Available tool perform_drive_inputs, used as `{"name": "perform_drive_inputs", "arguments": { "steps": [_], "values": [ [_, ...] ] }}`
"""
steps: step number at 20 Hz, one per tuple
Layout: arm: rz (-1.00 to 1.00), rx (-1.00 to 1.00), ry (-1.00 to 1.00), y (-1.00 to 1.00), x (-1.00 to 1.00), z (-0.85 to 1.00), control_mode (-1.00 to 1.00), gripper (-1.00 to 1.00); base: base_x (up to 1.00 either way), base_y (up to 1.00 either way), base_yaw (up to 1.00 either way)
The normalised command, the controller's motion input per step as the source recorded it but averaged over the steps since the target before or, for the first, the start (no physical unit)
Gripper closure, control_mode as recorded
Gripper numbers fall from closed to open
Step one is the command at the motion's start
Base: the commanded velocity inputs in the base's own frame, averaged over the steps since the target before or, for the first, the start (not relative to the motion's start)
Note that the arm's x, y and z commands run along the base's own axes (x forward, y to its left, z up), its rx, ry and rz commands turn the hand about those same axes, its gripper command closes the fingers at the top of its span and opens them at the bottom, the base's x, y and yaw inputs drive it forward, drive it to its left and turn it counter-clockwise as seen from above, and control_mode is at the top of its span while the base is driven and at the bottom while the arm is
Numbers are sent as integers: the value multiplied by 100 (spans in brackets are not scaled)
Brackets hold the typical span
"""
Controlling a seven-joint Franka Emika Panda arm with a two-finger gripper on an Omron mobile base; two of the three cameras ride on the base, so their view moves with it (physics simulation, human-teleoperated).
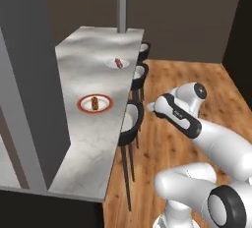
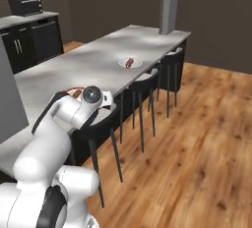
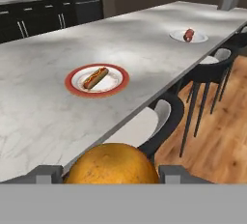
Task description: Pick up the mango and banana from the fridge and place one fruit on each plate on the dining counter.
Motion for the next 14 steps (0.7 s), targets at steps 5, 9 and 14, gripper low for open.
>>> {"name": "perform_drive_inputs", "arguments": {
  "steps": [5, 9, 14],
  "values": [
    [0, 0, 0, 0, 0, 0, 100, 100, 62, -24, 35],
    [0, 0, 0, 0, 0, 0, 100, 100, 65, -24, 29],
    [0, 0, 0, 0, 0, 0, 100, 100, 65, -16, 26]
  ]
}}
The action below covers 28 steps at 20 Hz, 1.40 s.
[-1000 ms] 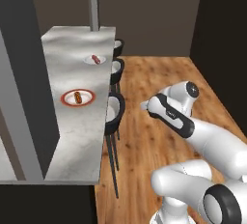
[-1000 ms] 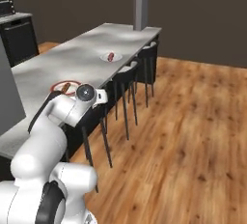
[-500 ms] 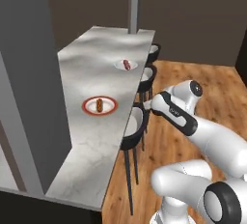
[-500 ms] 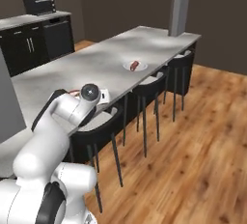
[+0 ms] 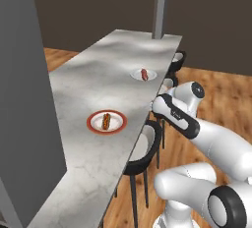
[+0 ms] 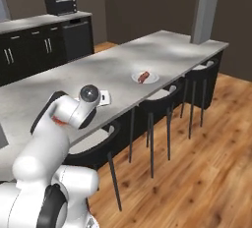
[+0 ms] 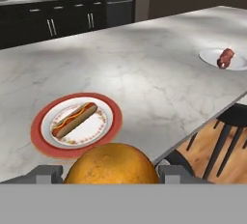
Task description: Pick up the mango and banana from the fridge and place one fruit on each plate on the dining counter.
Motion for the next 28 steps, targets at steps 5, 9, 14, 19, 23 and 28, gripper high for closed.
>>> {"name": "perform_drive_inputs", "arguments": {
  "steps": [5, 9, 14, 19, 23, 28],
  "values": [
    [0, 0, 0, 0, 0, 0, 100, 100, 42, -4, 12],
    [0, 0, 0, 0, 0, 0, 100, 100, 24, 0, 4],
    [0, 0, 0, 0, 0, 0, 100, 100, 1, 0, 0],
    [0, 0, 0, 0, 0, 0, 100, 100, 0, 0, 0],
    [0, 0, 0, 0, 0, 0, 100, 100, -1, 0, 1],
    [0, 1, 2, 8, 2, 0, -100, 100, 0, 1, 0]
  ]
}}
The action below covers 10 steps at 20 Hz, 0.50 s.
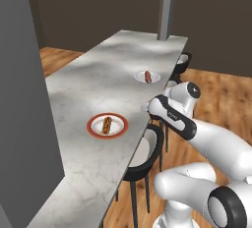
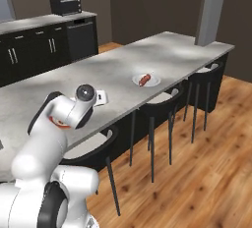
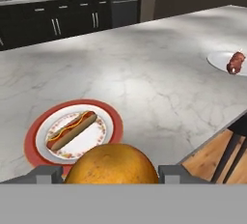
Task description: Pick up the mango and banana from the fridge and place one fruit on each plate on the dining counter.
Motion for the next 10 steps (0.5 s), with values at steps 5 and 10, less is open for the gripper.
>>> {"name": "perform_drive_inputs", "arguments": {
  "steps": [5, 10],
  "values": [
    [0, 0, 19, 42, 20, -1, -100, 100, 0, 0, 0],
    [-1, -1, 26, 53, 25, -9, -100, 100, 0, 0, 0]
  ]
}}
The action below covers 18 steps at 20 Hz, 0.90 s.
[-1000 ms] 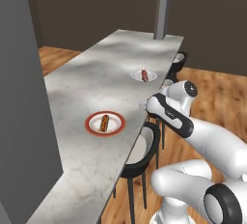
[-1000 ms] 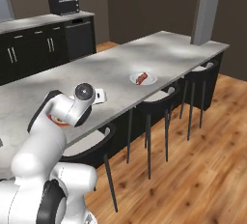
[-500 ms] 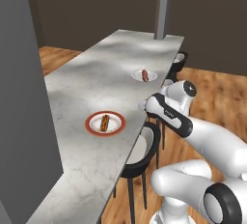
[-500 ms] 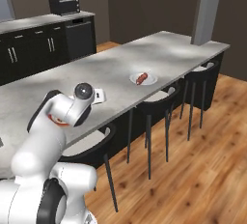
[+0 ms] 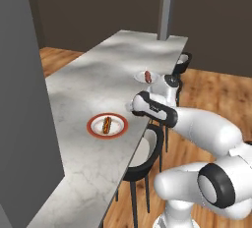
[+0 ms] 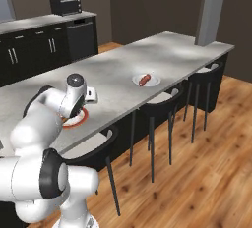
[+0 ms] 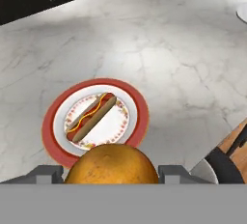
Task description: Pick up the mango and banana from the fridge and place one fruit on each plate on the dining counter.
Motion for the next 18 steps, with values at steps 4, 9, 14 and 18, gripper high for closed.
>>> {"name": "perform_drive_inputs", "arguments": {
  "steps": [4, 9, 14, 18],
  "values": [
    [0, -1, 27, 42, 20, -22, -100, 100, 0, 0, 0],
    [-2, -1, 6, 32, 15, -54, -100, 100, 0, 0, 0],
    [-7, 0, 0, 11, 38, -41, -100, 100, 0, 0, 0],
    [-6, 4, 0, 0, 36, -38, -100, 100, 0, 0, 0]
  ]
}}
